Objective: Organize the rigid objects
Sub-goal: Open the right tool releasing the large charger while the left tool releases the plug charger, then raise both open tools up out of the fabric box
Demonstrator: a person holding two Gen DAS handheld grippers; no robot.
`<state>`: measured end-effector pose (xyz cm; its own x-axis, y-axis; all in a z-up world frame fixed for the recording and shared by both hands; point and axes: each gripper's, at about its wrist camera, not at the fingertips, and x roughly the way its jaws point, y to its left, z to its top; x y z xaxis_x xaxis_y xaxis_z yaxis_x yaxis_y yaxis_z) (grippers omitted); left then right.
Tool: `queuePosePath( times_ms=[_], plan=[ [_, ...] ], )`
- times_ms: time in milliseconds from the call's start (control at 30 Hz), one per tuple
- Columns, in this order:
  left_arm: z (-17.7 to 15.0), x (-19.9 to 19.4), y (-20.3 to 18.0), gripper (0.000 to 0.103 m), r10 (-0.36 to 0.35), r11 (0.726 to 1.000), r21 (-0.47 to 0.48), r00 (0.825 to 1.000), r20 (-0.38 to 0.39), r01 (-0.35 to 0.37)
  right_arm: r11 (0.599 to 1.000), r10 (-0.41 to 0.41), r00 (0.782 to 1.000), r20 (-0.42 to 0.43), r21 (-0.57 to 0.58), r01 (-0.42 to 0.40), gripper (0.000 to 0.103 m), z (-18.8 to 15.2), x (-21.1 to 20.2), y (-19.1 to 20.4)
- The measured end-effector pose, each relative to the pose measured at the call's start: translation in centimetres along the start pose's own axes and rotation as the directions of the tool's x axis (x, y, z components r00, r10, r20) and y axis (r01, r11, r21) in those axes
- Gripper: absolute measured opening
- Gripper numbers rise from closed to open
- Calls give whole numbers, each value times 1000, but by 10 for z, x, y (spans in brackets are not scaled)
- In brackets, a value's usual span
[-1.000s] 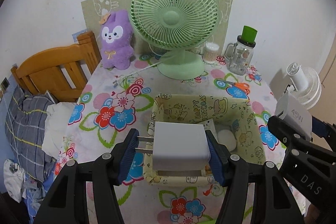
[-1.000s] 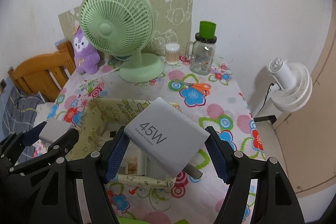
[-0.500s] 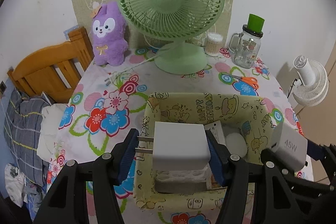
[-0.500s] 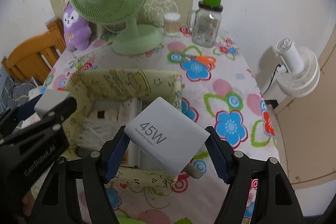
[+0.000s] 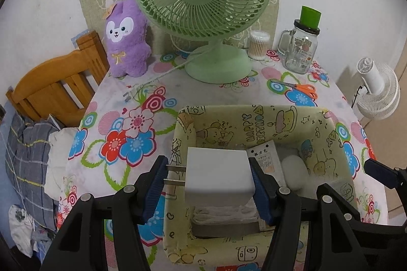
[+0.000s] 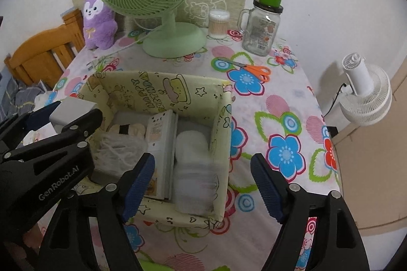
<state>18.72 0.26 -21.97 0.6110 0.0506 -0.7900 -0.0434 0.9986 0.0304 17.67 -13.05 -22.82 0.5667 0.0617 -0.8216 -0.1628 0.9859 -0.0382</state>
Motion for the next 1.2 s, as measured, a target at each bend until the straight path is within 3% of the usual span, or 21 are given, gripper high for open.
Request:
queuePosePath(
  times_ms=[200,867,1200],
  plan=[
    [5,9,-3,64,-8,1000,18,1000,-14,9,997,-17,1000,7,70,17,83,8,5,-14],
    [26,41,-17,65,-42,998,48,998,-40,44,987,-48,999,-11,150,49,84,25,31,-29],
    [26,28,-14,85,-15,999,50,999,-30,16,983,-42,999,-18,179,45,83,24,29,-36]
  ],
)
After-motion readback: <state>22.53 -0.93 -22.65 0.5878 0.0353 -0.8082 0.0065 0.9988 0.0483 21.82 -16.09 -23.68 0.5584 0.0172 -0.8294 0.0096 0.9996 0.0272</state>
